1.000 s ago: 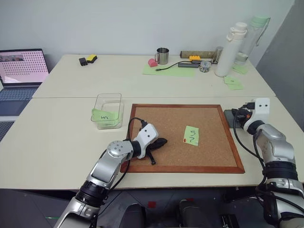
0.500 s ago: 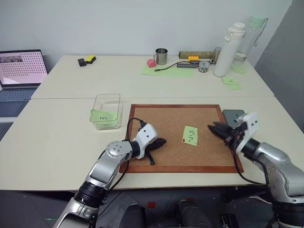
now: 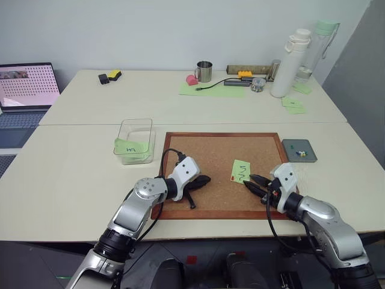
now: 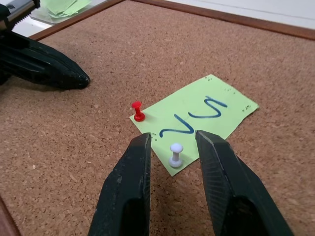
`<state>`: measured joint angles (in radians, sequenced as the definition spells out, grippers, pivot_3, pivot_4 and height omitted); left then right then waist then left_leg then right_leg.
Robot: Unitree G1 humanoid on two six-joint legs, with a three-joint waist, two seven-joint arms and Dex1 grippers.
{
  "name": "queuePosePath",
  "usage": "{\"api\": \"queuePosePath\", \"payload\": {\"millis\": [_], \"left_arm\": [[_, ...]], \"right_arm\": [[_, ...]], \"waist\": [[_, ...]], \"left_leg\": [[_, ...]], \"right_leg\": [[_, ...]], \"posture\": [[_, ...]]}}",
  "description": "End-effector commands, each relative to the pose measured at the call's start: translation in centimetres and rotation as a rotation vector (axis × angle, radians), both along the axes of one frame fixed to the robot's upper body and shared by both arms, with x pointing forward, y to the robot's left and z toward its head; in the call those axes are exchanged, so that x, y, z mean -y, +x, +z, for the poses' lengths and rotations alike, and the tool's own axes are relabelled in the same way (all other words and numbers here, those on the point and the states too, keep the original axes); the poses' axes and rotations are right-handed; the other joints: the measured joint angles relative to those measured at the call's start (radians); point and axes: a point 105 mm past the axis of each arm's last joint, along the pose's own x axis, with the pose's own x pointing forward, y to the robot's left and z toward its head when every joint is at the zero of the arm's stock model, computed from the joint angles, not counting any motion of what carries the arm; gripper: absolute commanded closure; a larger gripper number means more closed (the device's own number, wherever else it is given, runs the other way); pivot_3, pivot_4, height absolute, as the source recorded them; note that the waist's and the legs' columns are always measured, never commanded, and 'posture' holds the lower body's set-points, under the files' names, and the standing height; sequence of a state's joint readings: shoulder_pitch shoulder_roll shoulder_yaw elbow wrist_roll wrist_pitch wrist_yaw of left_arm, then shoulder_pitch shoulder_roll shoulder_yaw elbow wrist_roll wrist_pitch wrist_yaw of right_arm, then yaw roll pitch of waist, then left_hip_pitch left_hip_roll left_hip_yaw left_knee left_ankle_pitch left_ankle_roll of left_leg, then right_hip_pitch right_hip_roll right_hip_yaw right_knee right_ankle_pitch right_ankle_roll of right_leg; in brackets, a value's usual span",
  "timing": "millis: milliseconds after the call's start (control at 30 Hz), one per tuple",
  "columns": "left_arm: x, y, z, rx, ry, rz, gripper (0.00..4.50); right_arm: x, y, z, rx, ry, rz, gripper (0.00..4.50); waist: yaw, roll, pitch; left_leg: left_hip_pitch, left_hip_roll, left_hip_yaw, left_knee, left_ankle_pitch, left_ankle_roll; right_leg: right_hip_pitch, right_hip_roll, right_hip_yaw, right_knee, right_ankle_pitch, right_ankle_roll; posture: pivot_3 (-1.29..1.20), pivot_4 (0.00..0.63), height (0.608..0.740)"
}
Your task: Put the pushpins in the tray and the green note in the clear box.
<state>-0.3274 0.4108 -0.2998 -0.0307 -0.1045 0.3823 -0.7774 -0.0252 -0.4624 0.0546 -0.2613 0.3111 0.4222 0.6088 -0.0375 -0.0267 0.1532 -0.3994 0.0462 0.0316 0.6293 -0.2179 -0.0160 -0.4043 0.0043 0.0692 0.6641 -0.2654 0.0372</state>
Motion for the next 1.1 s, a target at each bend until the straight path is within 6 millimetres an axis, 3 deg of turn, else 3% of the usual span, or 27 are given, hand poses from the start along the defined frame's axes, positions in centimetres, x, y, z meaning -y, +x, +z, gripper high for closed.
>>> {"api": "queuePosePath", "payload": {"millis": [33,167,333,467,633,733,900,1100], "left_arm": [[-1.0,-0.7,-2.6,-0.100,0.071,0.016,4.50],[-1.0,-0.7,-2.6,-0.099,0.069,0.017,4.50],[-1.0,-0.7,-2.6,-0.099,0.068,0.018,4.50],[-0.9,-0.7,-2.6,-0.100,0.067,0.016,4.50],[-0.8,-0.7,-2.6,-0.102,0.068,0.012,4.50],[-0.8,-0.8,-2.7,-0.103,0.069,0.011,4.50],[-0.9,-0.8,-2.7,-0.103,0.072,0.008,4.50],[-0.9,-0.8,-2.7,-0.101,0.072,0.007,4.50]], "right_arm": [[-0.3,0.5,1.0,0.054,0.001,0.012,3.04],[-0.2,0.6,1.0,0.047,0.023,0.003,3.45],[0.0,0.6,1.2,0.048,0.034,-0.005,4.46],[0.0,0.6,2.0,0.069,0.072,-0.013,4.46],[0.2,0.7,5.5,0.115,0.238,-0.038,4.46],[0.9,1.1,6.7,0.111,0.306,-0.087,4.46],[3.6,2.5,7.2,0.112,0.302,-0.197,4.46],[12.3,7.2,7.1,0.163,0.076,-0.588,4.46]], "waist": [[0.000,0.000,0.000],[0.000,0.000,0.000],[0.000,0.000,0.000],[0.000,0.000,0.000],[0.000,0.000,0.000],[0.000,0.000,0.000],[0.003,-0.001,-0.001],[0.002,-0.001,-0.001]], "left_leg": [[0.000,0.000,0.000,0.000,0.000,0.000],[0.000,0.000,0.000,0.000,0.000,0.000],[0.000,0.000,0.000,0.000,0.000,0.000],[0.000,0.000,0.000,0.000,0.000,0.000],[0.000,0.000,0.000,0.000,0.000,0.000],[0.000,0.000,-0.001,0.000,0.000,0.000],[-0.001,0.000,-0.001,0.000,0.000,0.000],[0.000,-0.001,0.001,0.000,0.000,0.000]], "right_leg": [[0.000,0.000,0.000,0.000,0.000,0.000],[0.000,0.000,0.000,0.000,0.000,0.000],[0.000,0.000,0.000,0.000,0.000,0.000],[0.000,0.000,0.000,0.000,0.000,0.000],[0.000,0.000,0.000,0.000,0.000,0.000],[0.000,0.000,0.000,0.000,0.000,0.000],[0.000,0.000,0.000,0.000,0.000,0.000],[0.000,-0.001,0.001,0.000,0.000,0.000]], "posture": [[0.00,0.150,0.740],[0.00,0.150,0.740],[0.00,0.150,0.740],[0.00,0.150,0.740],[0.00,0.150,0.740],[0.00,0.150,0.740],[0.00,0.150,0.740],[0.00,0.150,0.740]]}}
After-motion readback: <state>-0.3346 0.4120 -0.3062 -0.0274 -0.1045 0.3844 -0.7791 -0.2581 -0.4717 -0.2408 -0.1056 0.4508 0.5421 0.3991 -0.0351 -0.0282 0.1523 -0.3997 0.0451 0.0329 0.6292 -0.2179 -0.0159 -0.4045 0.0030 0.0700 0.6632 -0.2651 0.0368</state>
